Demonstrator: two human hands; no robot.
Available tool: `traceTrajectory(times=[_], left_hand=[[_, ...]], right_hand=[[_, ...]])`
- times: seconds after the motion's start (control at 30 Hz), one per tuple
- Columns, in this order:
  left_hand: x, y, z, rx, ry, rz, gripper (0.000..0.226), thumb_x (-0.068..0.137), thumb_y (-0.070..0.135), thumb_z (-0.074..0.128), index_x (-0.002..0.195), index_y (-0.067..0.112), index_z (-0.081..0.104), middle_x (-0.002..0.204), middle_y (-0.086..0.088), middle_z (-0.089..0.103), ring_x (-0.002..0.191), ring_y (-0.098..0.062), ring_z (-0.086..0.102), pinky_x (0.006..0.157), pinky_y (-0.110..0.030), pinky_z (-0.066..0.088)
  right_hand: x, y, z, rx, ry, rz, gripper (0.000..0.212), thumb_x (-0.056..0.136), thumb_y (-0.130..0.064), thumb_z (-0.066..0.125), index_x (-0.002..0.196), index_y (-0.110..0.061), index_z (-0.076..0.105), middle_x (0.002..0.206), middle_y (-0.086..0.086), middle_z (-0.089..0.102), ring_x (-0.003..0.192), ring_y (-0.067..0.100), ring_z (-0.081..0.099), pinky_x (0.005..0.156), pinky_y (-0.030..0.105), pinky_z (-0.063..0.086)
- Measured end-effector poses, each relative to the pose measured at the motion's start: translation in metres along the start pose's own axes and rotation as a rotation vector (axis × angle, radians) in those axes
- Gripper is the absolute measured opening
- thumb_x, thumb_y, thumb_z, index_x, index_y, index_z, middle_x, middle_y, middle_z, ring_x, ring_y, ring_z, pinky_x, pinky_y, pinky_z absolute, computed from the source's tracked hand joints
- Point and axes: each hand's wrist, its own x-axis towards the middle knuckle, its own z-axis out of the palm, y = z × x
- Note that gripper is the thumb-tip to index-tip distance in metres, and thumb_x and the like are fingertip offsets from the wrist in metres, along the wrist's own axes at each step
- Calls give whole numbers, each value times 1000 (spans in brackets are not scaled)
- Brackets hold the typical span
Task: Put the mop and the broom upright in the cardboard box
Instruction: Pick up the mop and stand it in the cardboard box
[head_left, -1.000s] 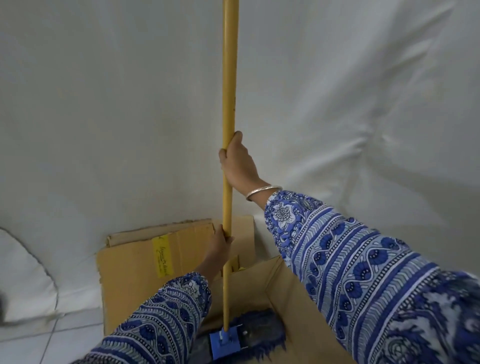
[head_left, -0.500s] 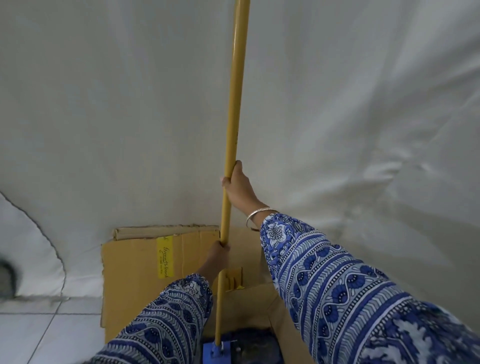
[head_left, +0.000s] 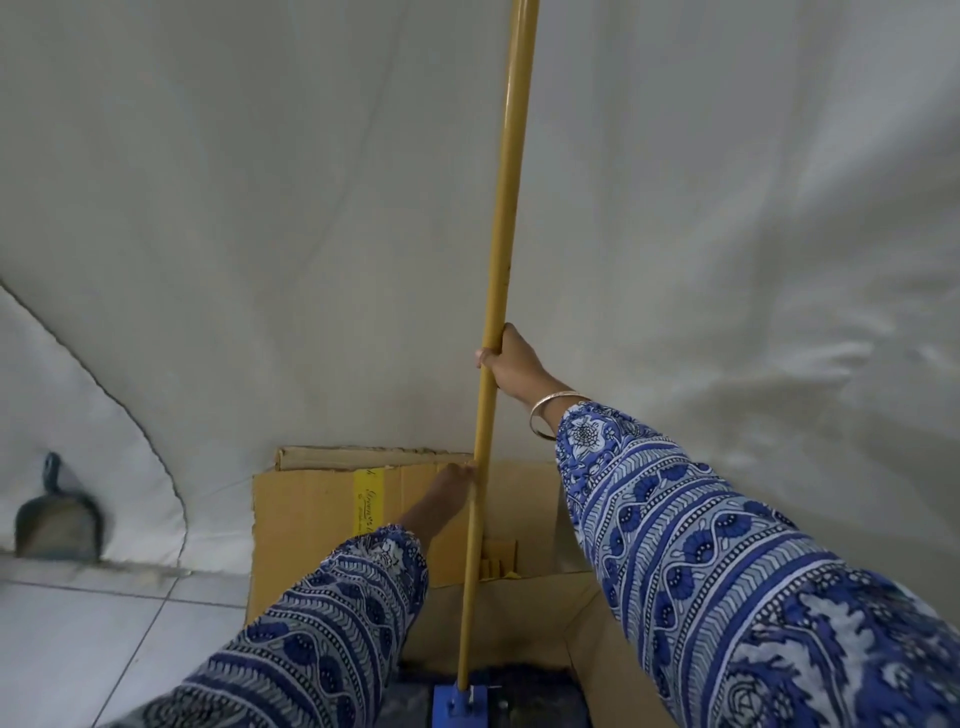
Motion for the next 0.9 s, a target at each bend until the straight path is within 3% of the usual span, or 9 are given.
traceTrajectory(times=[0.07,0.13,0.33,0.43,0.57,0.7,0.77,0.83,0.9], left_hand=[[-4,1,-4,21,8,31,42,101,28,27,127,0,43,128,-20,48,111,-31,49,93,-43,41],[-8,2,-5,4,9,49,41,101,28,27,129,0,41,137,-21,43,123,-35,44,100,-46,40],[-18,2,-16,-56,14,45,44,101,30,28,137,5,35,147,-18,34,134,-35,34,107,-48,34],[-22,-5,-32,-2,12,37,46,100,25,32,141,6,28,152,-14,27,138,-33,29,109,-46,32],[-34,-20,-70,-54,60,9,52,100,36,26,141,5,29,151,-18,29,137,-36,31,110,-50,32],[-50,-57,-121,-33,101,-10,54,99,37,27,140,1,30,148,-20,33,132,-37,37,107,-49,36],[-57,-91,-159,-29,128,-20,53,100,35,29,138,0,34,125,-20,52,110,-32,52,95,-42,41],[-70,-126,-200,-23,149,-42,50,99,34,34,132,-3,41,101,-17,54,88,-27,53,82,-36,40],[-89,-170,-255,15,179,-62,46,98,32,38,126,-4,47,114,-23,56,101,-34,56,84,-37,44]], right_hand=[[-2,-1,0,11,2,-3,37,92,-17,50,124,0,41,108,13,55,97,26,55,84,36,46],[-3,-2,1,25,11,4,40,92,-17,52,126,0,39,103,9,48,92,23,50,79,32,42],[-12,-7,6,69,64,53,48,90,-16,55,129,0,31,126,21,52,106,34,56,81,34,43],[-14,-9,9,127,134,75,54,88,-14,57,132,1,28,131,23,48,103,31,55,79,31,42],[-20,-9,18,203,300,116,74,85,-10,63,141,2,17,145,23,32,125,38,47,96,37,43],[-41,-11,53,237,471,206,84,80,-13,69,142,3,15,145,25,28,126,42,44,99,45,44],[-55,-18,91,173,563,253,85,79,-18,70,142,4,17,145,25,27,128,41,37,99,45,42],[-70,-26,131,101,662,259,87,79,-23,70,141,6,18,147,27,25,130,42,30,102,48,37],[-84,-38,185,58,713,242,86,79,-26,69,141,7,19,148,28,22,131,45,26,106,50,31]])
